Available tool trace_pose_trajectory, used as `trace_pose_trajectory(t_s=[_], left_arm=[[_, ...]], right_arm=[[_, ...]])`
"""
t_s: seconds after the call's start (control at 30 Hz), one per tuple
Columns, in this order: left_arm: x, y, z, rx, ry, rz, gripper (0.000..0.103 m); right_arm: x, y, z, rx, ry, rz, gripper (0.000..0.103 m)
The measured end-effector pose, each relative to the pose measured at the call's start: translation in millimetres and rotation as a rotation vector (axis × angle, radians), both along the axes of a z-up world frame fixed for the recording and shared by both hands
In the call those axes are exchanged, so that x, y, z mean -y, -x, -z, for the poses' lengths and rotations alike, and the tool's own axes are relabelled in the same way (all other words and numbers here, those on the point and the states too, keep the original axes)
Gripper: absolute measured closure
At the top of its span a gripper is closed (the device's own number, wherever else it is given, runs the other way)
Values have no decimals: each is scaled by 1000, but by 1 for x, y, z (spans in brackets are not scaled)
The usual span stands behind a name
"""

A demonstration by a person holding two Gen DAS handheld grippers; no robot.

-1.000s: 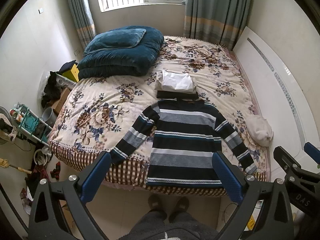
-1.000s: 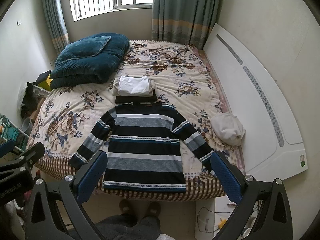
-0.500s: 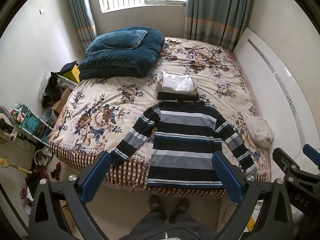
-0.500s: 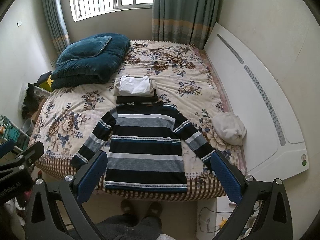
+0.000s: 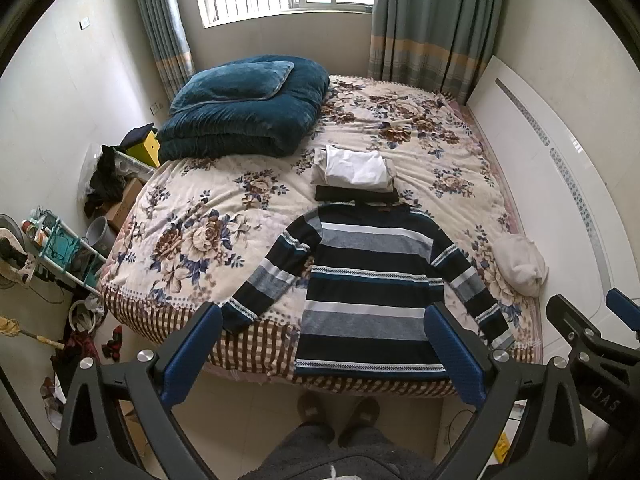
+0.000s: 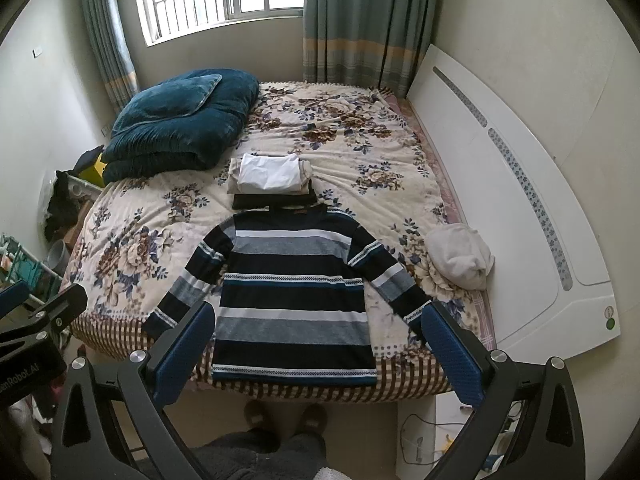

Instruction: Fold small clothes

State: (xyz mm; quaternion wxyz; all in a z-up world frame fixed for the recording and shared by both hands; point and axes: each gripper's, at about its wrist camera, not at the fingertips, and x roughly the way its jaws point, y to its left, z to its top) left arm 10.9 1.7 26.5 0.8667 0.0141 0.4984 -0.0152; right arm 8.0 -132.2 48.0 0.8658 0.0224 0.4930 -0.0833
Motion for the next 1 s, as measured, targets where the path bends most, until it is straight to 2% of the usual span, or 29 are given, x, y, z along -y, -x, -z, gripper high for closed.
trace_pose_trajectory(t_s=[0.4,0.47,0.57,0.67,0.73,0.87,1.0], left_arm=[[1,-3,-3,14,-10,1,0],[4,-30,-9,68,-45,-6,0],[8,-58,5,99,-89,-2,0],[12,-89,39,106,-121,2,0],[15,-103,71,97,-122,7,0],[34,-146,143,15,-141,17,0],[65,-180,218,-59,-176,23,0]], right_arm=[[1,0,1,1,-1,4,0],[-1,-3,1,0,-10,17,0],[5,-11,14,-13,-59,62,0],[28,-25,47,-63,-113,154,0],[52,-30,74,-76,-140,232,0],[122,-36,148,-119,-159,437,0],[201,-36,232,-169,-225,635,0]])
